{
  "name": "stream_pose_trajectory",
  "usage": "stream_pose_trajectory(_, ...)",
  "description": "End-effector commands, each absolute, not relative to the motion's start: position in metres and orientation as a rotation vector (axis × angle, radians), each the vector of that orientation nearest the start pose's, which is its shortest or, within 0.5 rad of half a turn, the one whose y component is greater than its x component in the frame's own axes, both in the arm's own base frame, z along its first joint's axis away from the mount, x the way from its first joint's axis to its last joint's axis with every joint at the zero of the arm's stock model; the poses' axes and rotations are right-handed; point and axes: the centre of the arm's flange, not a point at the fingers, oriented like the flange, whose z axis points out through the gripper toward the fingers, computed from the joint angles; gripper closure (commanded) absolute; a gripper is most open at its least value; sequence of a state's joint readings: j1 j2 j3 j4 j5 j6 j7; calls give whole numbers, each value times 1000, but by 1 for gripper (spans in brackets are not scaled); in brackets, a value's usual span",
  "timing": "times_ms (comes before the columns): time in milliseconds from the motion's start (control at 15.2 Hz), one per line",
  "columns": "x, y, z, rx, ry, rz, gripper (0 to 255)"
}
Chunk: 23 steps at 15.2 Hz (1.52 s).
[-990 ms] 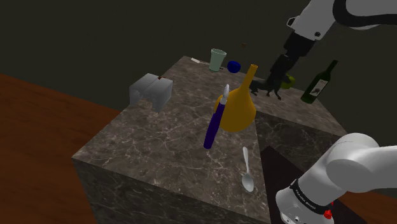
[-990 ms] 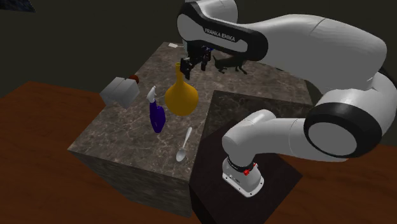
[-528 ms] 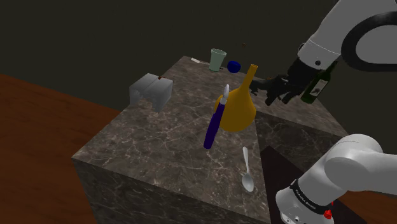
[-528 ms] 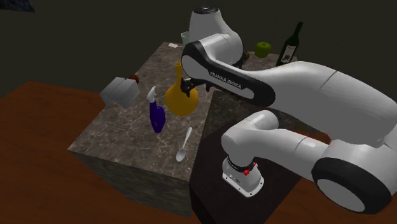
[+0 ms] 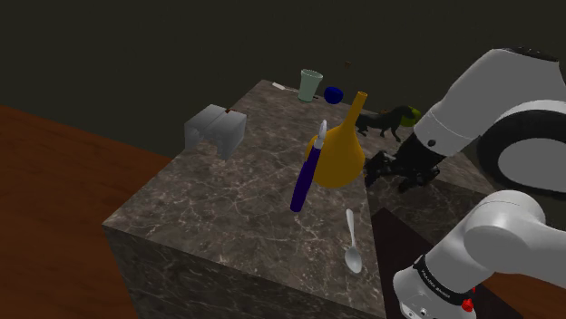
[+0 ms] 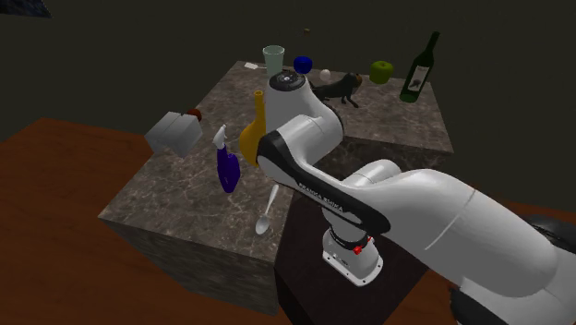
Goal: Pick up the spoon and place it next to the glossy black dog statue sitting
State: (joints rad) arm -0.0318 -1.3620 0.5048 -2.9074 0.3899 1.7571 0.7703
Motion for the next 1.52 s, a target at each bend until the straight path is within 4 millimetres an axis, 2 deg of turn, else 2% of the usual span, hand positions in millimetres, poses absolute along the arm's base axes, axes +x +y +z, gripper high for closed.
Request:
stream_pose_trajectory(0,184,137,430,-2890,1220,-351,0)
stream_pose_trajectory(396,175,197,372,-2657,1656,-402,0)
stream_pose_trajectory(924,184,192,333,-2657,1656,-402,0)
stream_pose_trajectory(1452,184,192,333,-2657,1656,-402,0)
